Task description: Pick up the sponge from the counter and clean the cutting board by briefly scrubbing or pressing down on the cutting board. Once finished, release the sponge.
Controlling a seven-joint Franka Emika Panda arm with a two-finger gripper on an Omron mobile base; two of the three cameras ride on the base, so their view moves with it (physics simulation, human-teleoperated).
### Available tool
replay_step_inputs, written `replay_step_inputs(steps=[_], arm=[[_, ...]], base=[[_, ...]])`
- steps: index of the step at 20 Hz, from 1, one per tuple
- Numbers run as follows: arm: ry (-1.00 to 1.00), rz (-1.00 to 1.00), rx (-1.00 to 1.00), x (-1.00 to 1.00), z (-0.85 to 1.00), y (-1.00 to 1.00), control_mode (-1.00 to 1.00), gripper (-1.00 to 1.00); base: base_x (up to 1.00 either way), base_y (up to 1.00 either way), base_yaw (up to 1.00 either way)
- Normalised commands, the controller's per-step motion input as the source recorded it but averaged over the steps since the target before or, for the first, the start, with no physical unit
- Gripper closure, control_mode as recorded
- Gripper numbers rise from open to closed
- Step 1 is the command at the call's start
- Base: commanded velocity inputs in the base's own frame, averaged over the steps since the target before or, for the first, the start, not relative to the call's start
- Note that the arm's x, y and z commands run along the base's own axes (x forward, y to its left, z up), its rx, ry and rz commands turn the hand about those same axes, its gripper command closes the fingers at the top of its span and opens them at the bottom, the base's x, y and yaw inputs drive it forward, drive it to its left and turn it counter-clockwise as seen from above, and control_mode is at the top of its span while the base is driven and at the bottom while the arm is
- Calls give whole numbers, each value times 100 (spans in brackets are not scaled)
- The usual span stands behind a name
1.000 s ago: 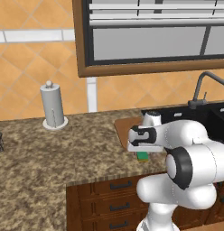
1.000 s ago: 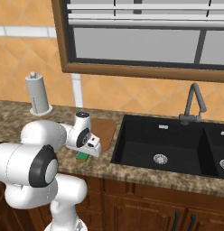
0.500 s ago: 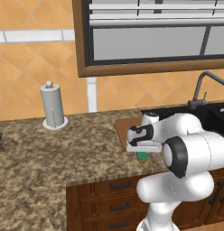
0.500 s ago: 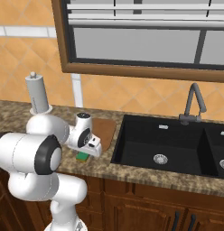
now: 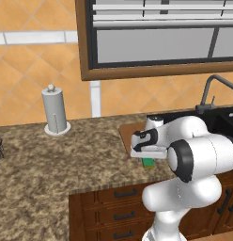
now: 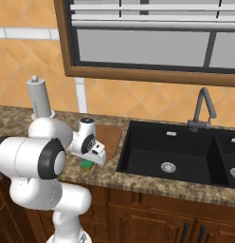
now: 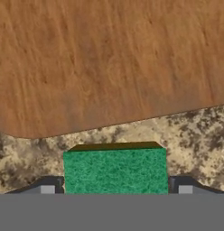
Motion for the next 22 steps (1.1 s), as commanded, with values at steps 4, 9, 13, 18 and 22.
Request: replay_step_inputs(steps=[4, 9, 13, 18, 22], arm=[[0, 0, 0, 0, -2, 2, -100, 100], [0, 0, 0, 0, 0, 0, -100, 100], [0, 1, 1, 0, 16, -1, -100, 100], [-2, 0, 0, 0, 93, 0, -100, 100], [-1, 0, 0, 4, 44, 0, -100, 100]], base=[[0, 0, 0], [0, 0, 0], [0, 0, 0], [0, 0, 0], [0, 0, 0]])
